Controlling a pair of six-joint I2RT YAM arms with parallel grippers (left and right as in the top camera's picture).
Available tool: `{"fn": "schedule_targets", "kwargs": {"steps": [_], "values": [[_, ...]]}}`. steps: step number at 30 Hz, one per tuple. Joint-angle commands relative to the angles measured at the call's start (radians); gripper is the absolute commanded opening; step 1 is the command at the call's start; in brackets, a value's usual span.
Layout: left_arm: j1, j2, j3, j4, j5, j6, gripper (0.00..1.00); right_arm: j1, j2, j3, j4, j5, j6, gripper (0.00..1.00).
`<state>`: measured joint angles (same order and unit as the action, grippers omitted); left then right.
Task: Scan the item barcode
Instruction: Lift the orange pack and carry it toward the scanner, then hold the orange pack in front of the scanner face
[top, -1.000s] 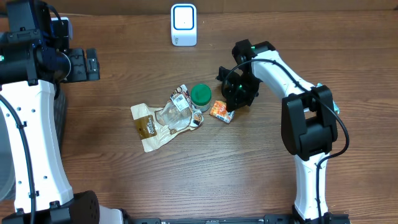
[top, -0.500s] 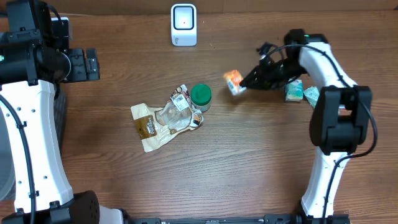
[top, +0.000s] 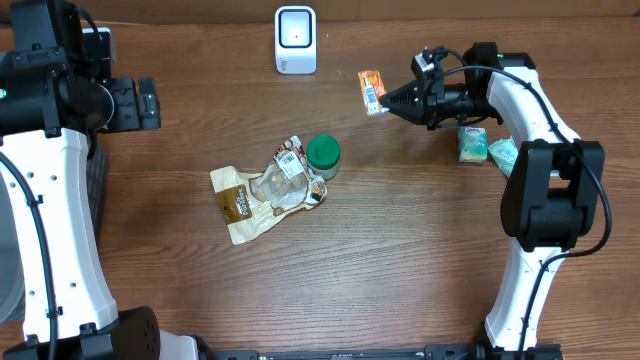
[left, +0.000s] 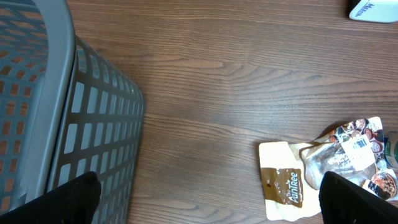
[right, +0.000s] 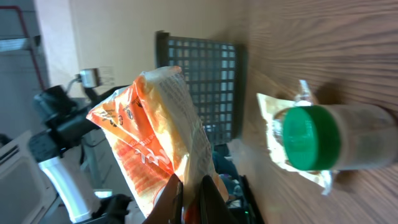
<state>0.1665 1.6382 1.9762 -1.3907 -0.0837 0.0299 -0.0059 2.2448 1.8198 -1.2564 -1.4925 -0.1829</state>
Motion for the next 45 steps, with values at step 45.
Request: {"fn": "schedule_targets", "kwargs": {"steps": [45], "values": [[0.010, -0.007, 0.007, 0.003, -0.002, 0.016, 0.99, 0.266, -0.237, 0.381, 0.227, 1.221, 0.453, 0.04]]}}
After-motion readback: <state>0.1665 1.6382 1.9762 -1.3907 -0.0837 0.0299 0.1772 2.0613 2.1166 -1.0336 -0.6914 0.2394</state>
